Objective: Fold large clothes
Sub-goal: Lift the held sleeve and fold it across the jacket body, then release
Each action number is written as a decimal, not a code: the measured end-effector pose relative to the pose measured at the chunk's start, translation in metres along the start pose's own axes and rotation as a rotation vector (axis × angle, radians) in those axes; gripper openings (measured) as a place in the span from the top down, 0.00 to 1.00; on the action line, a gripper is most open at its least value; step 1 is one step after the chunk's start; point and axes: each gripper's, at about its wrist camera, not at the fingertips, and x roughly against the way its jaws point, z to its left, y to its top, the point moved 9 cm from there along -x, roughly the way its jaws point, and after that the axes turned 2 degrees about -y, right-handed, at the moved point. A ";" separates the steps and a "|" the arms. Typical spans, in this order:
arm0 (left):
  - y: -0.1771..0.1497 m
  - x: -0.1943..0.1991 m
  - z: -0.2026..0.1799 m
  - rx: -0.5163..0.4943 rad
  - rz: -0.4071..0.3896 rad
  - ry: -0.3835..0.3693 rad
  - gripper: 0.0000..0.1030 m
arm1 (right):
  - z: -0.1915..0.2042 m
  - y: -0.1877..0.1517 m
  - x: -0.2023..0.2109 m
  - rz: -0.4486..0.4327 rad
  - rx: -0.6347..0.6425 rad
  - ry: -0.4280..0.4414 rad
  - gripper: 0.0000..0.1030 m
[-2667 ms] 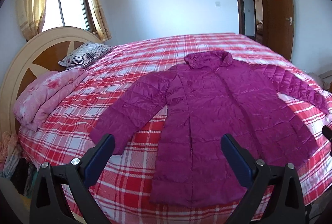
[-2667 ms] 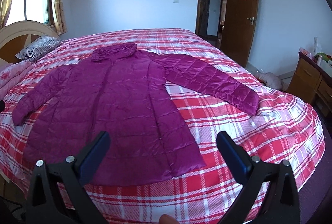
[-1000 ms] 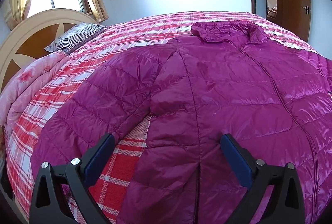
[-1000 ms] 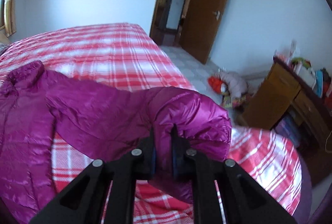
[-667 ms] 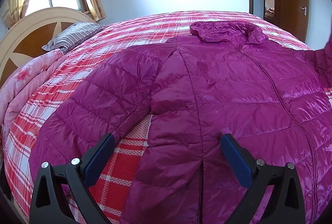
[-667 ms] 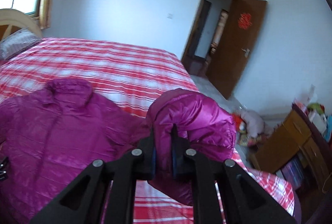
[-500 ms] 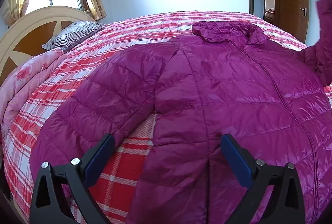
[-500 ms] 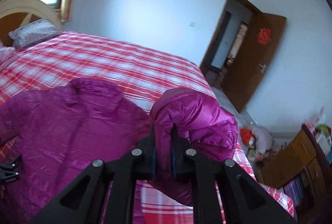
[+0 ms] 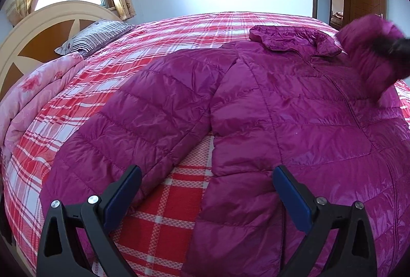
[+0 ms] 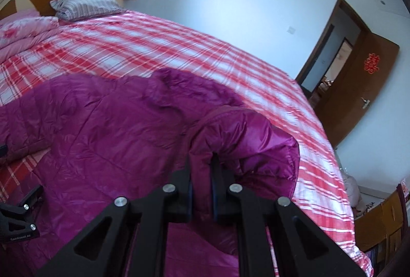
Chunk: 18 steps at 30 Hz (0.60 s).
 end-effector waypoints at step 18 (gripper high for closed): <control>0.055 0.026 0.063 0.136 -0.091 0.158 0.01 | 0.040 0.004 0.048 -0.138 -0.145 0.411 0.18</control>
